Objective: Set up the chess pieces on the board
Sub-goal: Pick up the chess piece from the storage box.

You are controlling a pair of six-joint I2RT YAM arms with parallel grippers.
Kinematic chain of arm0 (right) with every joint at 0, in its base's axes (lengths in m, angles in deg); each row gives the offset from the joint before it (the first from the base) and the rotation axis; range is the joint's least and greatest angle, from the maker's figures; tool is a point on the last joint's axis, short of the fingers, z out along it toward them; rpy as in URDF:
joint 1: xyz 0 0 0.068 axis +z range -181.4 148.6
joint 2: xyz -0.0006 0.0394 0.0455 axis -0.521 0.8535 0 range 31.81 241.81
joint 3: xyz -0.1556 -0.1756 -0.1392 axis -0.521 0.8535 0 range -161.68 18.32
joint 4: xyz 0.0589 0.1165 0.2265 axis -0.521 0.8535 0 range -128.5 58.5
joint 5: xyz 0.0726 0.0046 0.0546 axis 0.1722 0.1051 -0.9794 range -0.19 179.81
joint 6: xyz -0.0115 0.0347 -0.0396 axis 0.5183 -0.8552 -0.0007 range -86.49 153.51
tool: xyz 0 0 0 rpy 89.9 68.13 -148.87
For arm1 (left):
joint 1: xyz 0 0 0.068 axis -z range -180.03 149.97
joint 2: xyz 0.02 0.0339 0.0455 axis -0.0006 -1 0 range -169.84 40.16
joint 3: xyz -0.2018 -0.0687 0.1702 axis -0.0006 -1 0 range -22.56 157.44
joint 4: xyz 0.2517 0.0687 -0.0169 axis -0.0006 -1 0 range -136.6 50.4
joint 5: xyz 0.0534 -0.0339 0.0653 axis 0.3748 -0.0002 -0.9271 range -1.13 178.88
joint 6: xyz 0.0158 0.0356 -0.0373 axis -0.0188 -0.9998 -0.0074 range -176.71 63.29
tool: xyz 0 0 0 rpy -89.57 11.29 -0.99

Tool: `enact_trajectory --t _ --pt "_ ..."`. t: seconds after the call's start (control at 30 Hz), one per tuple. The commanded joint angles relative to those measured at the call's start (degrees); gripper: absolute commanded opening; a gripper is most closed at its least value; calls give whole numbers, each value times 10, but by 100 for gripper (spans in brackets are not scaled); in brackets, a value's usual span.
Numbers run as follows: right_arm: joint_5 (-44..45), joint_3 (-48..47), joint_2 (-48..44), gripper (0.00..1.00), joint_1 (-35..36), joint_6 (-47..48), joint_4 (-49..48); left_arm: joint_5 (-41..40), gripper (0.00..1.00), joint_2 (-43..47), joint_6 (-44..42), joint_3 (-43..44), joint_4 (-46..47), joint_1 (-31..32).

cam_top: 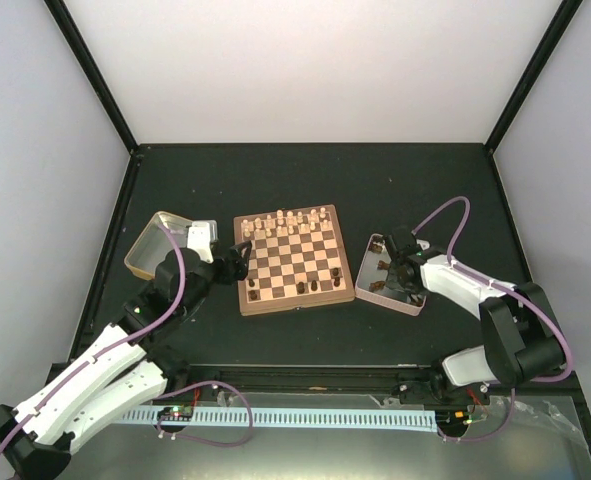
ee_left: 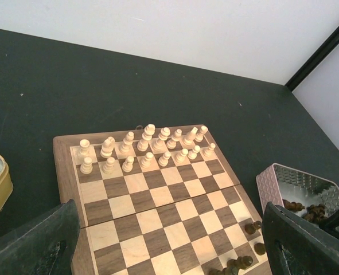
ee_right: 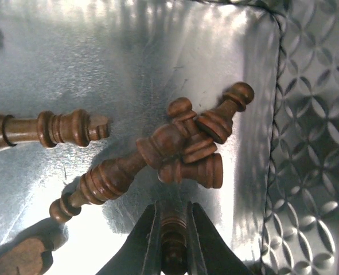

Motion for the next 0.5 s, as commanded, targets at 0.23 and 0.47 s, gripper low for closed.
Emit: enact_trajectory --t 0.23,0.47 --pt "-45 -54 -92 1 3 10 38 6 88 8 -4 10 7 -5" --pt "-87 -118 -94 1 78 4 45 -3 88 7 6 8 7 -5"
